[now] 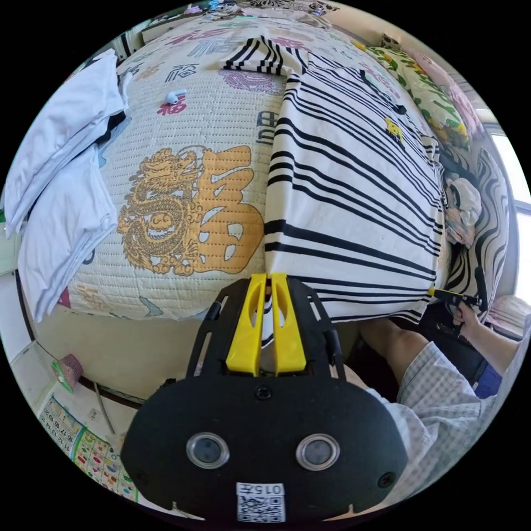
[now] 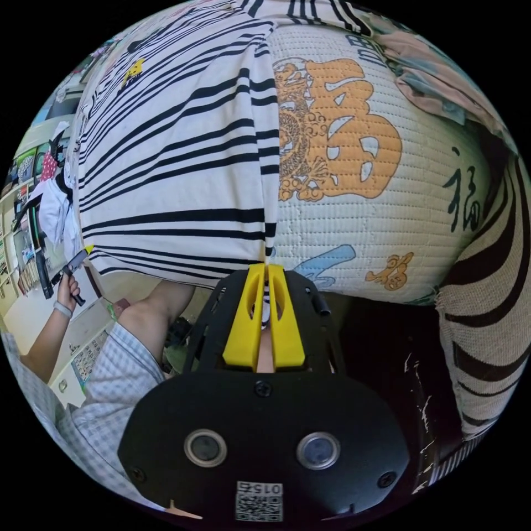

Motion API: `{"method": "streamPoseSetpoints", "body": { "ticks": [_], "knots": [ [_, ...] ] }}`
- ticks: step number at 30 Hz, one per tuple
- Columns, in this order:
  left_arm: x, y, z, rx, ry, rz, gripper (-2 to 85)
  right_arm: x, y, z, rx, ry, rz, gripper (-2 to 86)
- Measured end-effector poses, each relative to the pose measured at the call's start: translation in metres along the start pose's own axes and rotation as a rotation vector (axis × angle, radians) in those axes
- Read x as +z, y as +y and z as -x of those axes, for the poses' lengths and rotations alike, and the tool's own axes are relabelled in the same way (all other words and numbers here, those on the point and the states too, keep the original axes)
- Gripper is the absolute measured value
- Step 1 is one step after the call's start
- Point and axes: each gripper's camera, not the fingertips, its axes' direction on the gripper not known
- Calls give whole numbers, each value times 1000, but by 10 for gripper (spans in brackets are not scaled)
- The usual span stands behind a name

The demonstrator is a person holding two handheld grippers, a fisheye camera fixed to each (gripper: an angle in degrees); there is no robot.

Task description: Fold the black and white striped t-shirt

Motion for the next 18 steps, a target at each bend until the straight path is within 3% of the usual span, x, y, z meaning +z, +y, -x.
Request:
{"method": "streamPoseSetpoints", "body": {
  "ticks": [9, 18],
  "knots": [
    [20, -2, -12, 20, 13, 22, 8, 0, 9, -18, 4, 28, 22, 6],
    [19, 18, -11, -45, -174, 181, 0, -5, 31, -23, -32, 63, -36, 9]
  ]
}}
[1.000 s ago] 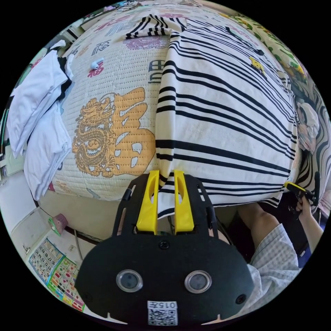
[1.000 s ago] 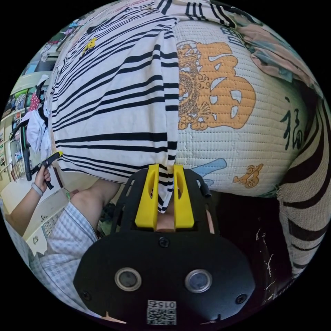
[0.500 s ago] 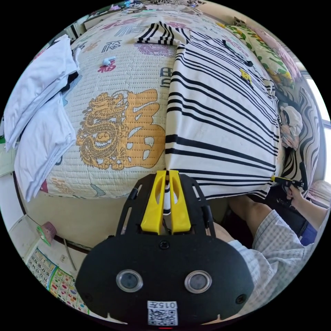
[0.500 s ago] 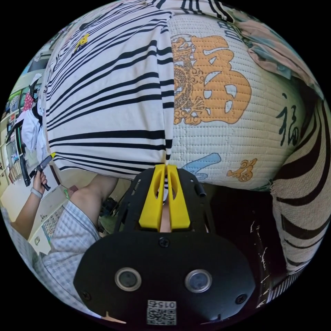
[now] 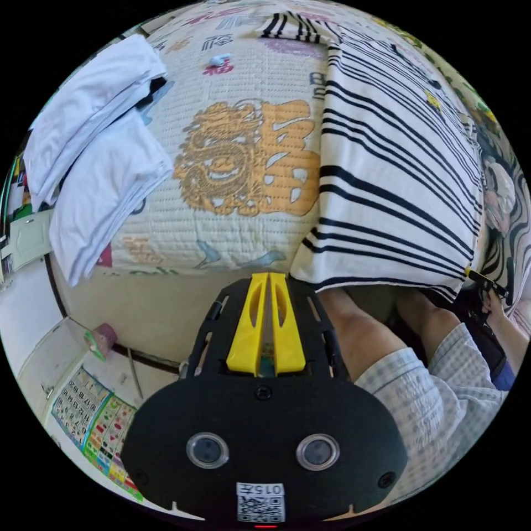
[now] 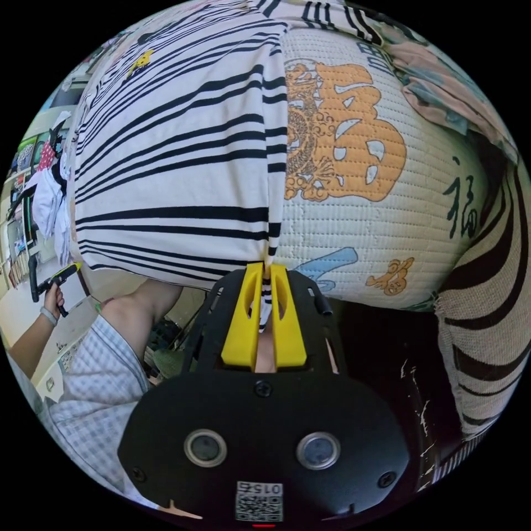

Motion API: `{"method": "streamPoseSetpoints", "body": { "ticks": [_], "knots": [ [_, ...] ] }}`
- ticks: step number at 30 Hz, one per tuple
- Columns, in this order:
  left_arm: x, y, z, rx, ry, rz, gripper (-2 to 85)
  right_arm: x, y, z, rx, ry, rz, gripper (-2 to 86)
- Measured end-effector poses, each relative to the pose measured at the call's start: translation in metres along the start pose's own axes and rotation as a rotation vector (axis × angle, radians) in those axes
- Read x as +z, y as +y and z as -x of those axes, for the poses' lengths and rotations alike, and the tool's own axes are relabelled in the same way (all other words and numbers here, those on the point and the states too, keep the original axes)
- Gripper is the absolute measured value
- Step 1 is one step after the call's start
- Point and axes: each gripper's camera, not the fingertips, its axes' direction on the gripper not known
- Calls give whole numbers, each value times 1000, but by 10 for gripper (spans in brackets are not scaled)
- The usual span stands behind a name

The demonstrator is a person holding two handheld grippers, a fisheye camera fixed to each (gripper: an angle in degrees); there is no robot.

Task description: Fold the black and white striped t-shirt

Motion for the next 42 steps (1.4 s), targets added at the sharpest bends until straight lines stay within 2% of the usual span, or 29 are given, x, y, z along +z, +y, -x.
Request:
{"method": "streamPoseSetpoints", "body": {
  "ticks": [2, 6, 10, 14, 17, 20, 25, 32, 38, 42],
  "knots": [
    [-11, -4, -5, -1, 56, -16, 0, -5, 4, -4, -3, 2, 9, 4],
    [-66, -45, -68, 129, 152, -202, 2, -28, 16, -15, 11, -54, -62, -3],
    [-108, -116, -185, 407, 231, -387, 23, -76, 26, -36, 116, 29, -278, -5],
    [-129, -178, -300, 602, 371, -503, 47, -122, 10, -67, 166, -35, -506, 17],
    [-140, -224, -401, 723, 419, -542, 63, -141, -16, -89, 156, -99, -592, 41],
    [-140, -265, -491, 749, 357, -534, 72, -148, -46, -109, 134, -144, -606, 48],
    [-117, -321, -607, 782, 266, -411, 78, -158, -81, -129, 81, -130, -601, 60],
    [-71, -367, -662, 724, 69, -217, 24, -153, -120, -139, -12, -241, -457, 11],
    [-85, -372, -646, 716, 175, -245, 0, -168, -117, -145, -10, -328, -475, -4],
    [-120, -362, -604, 726, 325, -344, -2, -189, -105, -142, -29, -382, -533, -4]
  ]
}}
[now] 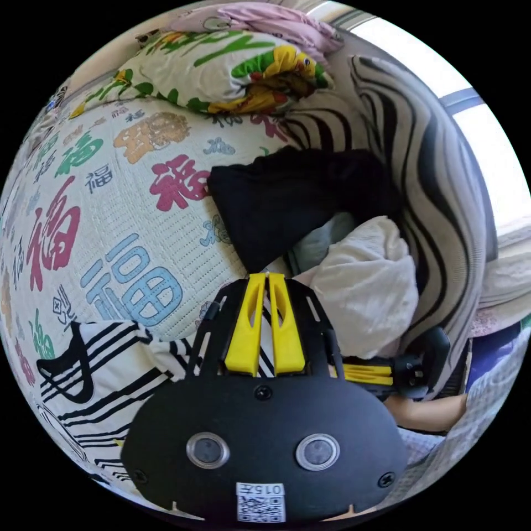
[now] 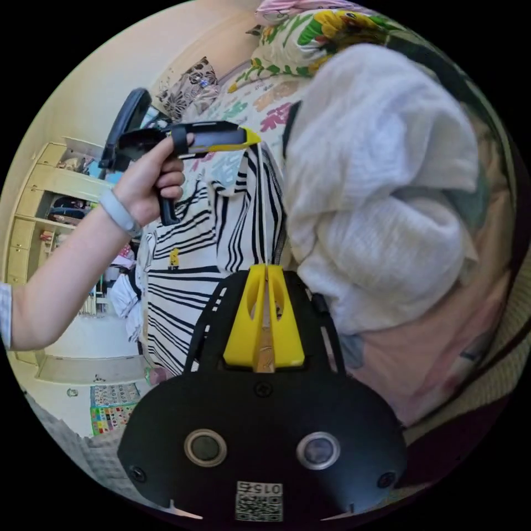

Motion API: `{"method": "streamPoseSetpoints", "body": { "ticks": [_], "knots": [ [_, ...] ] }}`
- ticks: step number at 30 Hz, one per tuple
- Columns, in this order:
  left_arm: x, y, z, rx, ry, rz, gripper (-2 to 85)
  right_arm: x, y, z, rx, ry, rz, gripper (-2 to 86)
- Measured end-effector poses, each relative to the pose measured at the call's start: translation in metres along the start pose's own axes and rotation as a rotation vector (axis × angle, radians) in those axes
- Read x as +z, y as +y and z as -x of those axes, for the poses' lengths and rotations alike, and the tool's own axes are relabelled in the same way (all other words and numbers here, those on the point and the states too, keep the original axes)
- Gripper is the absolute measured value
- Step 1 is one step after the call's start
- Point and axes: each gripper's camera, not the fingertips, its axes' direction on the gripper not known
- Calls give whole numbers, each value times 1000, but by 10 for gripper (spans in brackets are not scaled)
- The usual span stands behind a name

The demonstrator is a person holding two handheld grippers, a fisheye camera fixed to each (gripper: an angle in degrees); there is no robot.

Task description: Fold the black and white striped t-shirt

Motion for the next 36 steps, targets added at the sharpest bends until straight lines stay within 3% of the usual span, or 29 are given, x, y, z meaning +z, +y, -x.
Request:
{"method": "streamPoseSetpoints", "body": {
  "ticks": [6, 10, 19, 23, 27, 32, 36],
  "knots": [
    [-98, 69, 58, -70, 76, -218, -4, -27, -9, 73, -198, -29, -69, -4],
    [-141, 146, 122, -216, 52, -301, -4, 6, -14, 148, -388, -54, -2, -4],
    [-127, 275, 252, -538, 67, -307, 2, 135, -4, 245, -525, -74, 298, 0],
    [-142, 291, 258, -514, 125, -424, 12, 127, -4, 263, -487, 0, 178, 1],
    [-123, 270, 245, -329, 179, -310, 28, 131, -28, 266, -419, 77, 52, 0],
    [-94, 267, 254, -304, 122, -138, 10, 212, -52, 278, -409, 142, 323, -3],
    [-103, 291, 275, -360, 60, -130, -6, 222, -45, 295, -466, 167, 315, -5]
  ]
}}
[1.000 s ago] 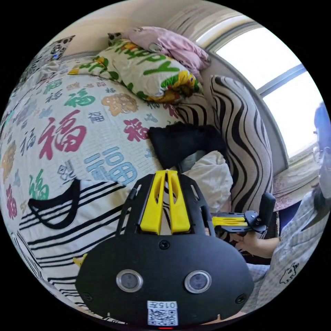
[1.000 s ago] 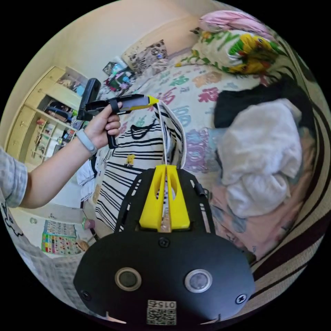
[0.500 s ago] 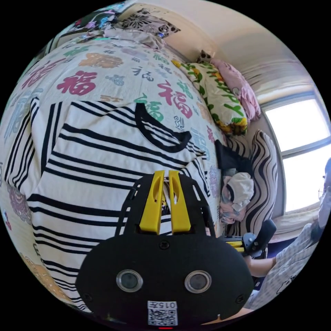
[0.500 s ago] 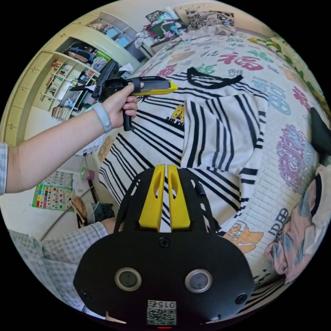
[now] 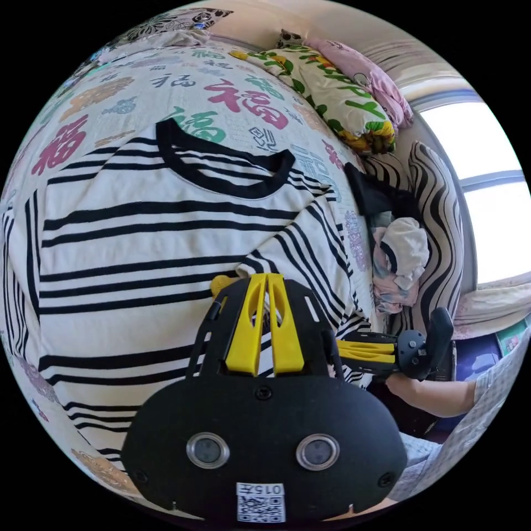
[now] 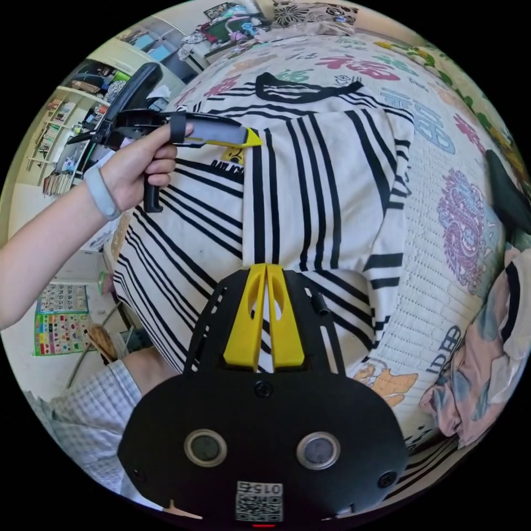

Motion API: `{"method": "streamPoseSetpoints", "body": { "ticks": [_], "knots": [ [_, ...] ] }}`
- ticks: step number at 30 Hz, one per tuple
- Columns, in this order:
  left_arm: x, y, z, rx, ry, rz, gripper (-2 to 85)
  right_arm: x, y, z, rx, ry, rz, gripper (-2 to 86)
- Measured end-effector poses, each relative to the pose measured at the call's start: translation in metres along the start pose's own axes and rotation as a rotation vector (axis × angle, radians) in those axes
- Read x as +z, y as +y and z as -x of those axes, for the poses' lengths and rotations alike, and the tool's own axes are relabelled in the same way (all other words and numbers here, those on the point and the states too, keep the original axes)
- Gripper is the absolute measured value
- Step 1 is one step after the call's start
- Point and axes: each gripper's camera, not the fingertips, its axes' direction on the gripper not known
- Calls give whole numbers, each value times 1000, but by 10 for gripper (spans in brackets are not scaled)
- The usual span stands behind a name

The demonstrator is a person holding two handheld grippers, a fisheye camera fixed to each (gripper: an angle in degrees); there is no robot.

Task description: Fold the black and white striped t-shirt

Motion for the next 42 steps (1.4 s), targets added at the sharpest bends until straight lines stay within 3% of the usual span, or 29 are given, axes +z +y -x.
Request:
{"method": "streamPoseSetpoints", "body": {
  "ticks": [7, 11, 16, 21, 26, 31, 36, 42],
  "knots": [
    [-35, 22, 17, -2, 93, -134, -8, -15, -28, 22, 26, -26, -113, -5],
    [-27, 28, 34, -51, 40, -86, -8, 24, -58, 34, 56, -61, 56, -6],
    [-67, 71, 77, -201, -30, -244, -5, 13, -81, 48, 54, -100, 103, -6],
    [-134, 141, 135, -343, -13, -392, 32, -12, -123, 87, 9, -79, 0, -3],
    [-212, 204, 222, -558, -108, -534, 85, -9, -232, 165, -79, -116, -142, 5],
    [-239, 222, 318, -744, 15, -591, 95, 20, -347, 240, -157, -39, -160, 27],
    [-241, 220, 354, -734, 96, -582, 13, 54, -447, 301, -178, 52, -97, 67],
    [-252, 256, 352, -722, 95, -579, -4, 114, -533, 346, -175, 96, 88, 75]
  ]
}}
